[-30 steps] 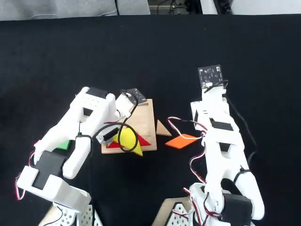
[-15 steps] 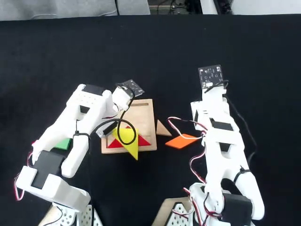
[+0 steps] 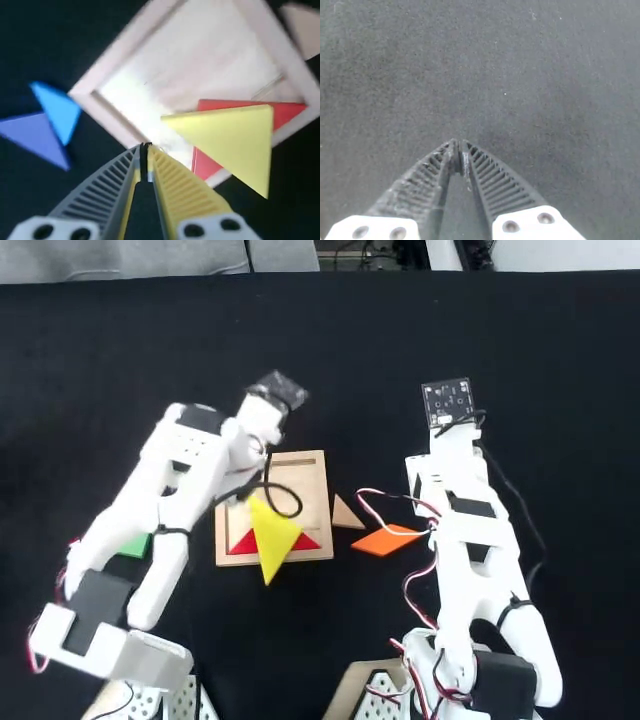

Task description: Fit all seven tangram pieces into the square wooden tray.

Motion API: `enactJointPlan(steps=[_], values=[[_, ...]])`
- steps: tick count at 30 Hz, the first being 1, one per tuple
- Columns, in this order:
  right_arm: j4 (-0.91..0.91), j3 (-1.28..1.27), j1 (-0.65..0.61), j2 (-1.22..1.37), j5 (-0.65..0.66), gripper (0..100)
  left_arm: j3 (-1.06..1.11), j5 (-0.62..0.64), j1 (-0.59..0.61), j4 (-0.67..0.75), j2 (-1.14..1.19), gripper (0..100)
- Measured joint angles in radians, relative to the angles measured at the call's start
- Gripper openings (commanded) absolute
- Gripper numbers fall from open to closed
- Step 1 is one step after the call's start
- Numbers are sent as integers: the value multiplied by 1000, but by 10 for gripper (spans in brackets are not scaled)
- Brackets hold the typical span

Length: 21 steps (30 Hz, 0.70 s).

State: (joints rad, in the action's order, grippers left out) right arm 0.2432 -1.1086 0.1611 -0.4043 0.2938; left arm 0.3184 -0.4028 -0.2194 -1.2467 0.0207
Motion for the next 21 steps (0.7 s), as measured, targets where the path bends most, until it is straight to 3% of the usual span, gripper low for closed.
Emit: enactJointPlan(steps=[4,7,12,15,21], values=[[0,0,-2,0,2,11,-75,28,-31,-157,-87,41],[0,0,-2,0,0,11,-37,35,-118,-176,-126,41],[0,0,-2,0,0,11,157,94,-212,20,-129,42],[0,0,-2,0,0,11,262,115,-230,155,-129,106],[0,0,-2,0,0,11,331,121,-245,221,-129,211]])
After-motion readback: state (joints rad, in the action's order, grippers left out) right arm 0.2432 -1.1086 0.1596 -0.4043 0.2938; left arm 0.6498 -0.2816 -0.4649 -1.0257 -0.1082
